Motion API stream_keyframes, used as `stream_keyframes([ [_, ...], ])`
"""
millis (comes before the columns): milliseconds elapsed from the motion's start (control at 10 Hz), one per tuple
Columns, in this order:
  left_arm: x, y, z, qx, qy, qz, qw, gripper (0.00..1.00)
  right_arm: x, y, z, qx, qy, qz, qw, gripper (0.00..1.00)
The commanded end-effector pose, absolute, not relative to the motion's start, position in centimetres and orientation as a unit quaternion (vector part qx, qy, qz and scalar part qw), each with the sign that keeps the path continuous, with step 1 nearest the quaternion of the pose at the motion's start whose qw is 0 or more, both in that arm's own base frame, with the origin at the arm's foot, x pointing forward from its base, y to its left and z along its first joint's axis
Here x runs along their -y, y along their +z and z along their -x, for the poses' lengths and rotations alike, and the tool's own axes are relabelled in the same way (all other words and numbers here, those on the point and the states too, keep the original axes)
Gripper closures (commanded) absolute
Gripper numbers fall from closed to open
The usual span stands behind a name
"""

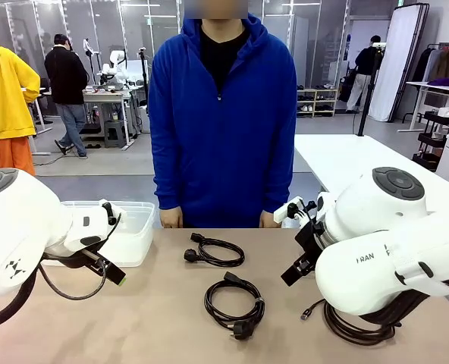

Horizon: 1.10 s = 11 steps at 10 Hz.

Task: Organize and store the cables.
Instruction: Place the Power Cable into the Organizing box.

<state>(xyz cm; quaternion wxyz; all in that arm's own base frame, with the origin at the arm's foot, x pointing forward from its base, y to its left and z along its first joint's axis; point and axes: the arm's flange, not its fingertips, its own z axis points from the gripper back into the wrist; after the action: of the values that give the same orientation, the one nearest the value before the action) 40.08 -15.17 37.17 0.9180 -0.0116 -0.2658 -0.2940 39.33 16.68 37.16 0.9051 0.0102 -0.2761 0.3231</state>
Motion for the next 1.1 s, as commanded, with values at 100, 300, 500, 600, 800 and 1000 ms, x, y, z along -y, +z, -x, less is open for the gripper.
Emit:
stream_keyframes([
  [100,15.1,37.2,-40.1,0.266,-0.293,0.012,0.918,0.00,-16.7,37.2,-39.3,0.276,0.322,-0.011,0.905,0.00],
  [300,15.1,37.2,-40.1,0.266,-0.293,0.012,0.918,0.00,-16.7,37.2,-39.3,0.276,0.322,-0.011,0.905,0.00],
  [500,14.9,39.8,-40.6,0.268,-0.300,0.028,0.915,0.00,-16.7,37.2,-39.3,0.276,0.323,-0.010,0.905,0.00],
  [600,14.3,42.1,-40.6,0.255,-0.308,0.062,0.914,0.00,-15.6,39.5,-39.2,0.281,0.331,-0.023,0.901,0.00],
  [800,12.3,47.2,-39.9,0.260,-0.316,0.103,0.907,0.00,-13.3,43.7,-38.3,0.295,0.343,-0.044,0.891,0.00],
  [1000,9.1,51.6,-38.4,0.270,-0.334,0.120,0.895,0.00,-8.5,49.1,-36.3,0.295,0.362,-0.109,0.877,0.00],
])
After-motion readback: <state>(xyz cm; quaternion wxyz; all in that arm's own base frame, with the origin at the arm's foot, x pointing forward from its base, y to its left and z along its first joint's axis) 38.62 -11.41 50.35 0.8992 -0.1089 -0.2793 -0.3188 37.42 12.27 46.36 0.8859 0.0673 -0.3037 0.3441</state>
